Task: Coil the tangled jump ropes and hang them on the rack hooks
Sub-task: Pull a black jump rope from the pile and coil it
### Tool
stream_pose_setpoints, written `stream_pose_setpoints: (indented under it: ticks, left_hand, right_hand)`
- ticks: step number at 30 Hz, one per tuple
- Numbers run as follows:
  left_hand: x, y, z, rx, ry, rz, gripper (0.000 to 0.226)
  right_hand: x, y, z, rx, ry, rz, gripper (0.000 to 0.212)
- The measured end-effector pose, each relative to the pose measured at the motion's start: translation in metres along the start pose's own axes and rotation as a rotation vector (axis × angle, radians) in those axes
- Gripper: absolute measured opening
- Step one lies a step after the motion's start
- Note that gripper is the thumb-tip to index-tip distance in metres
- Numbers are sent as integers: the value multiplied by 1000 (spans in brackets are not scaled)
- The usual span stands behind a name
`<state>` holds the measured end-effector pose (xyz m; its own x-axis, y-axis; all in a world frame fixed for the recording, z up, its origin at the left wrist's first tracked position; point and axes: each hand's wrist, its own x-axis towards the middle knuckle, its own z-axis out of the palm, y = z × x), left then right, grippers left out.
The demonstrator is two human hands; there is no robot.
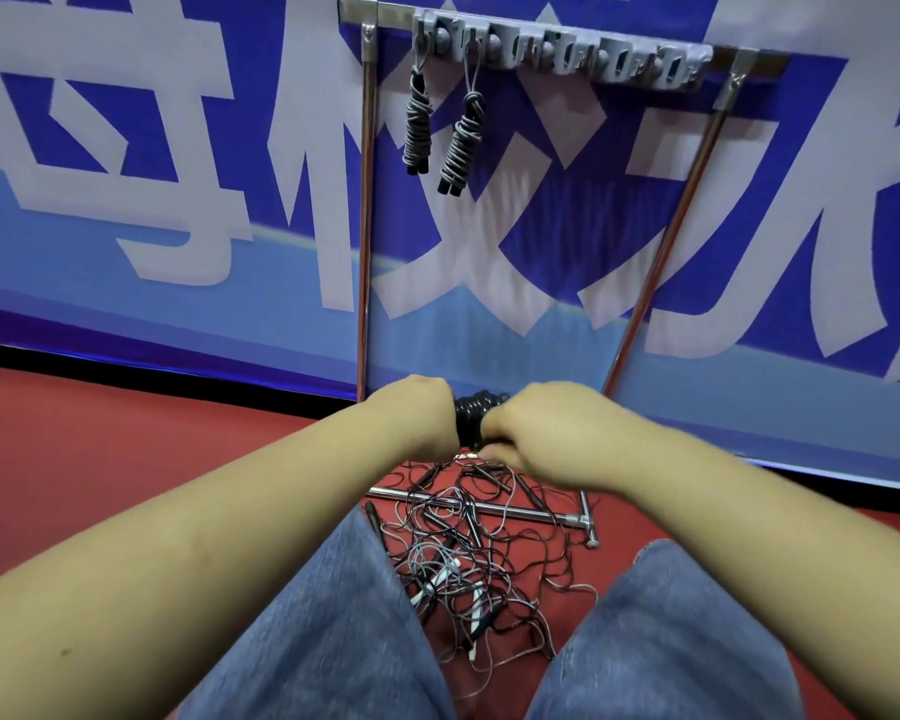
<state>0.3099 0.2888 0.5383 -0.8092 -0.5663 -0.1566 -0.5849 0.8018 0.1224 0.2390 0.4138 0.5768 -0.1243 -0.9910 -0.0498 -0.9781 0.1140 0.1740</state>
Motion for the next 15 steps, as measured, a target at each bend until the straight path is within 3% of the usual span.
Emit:
stream_pose_setpoints:
  ticks: [5,9,12,15]
  left_hand:
    - [-10,2,-9,25,-252,246,17]
    - [-24,7,-13,-40,-251,403,29]
    - [-32,6,-17,-224,-249,489,31]
    - [-35,2,-20,-458,-271,543,35]
  right_hand:
    - [9,30,-24,414,-30,38,24]
    - [11,43,-16,740,-108,91,28]
    - [4,46,0,1044,-161,134,30]
    - [-2,43,14,1317,-171,132,52]
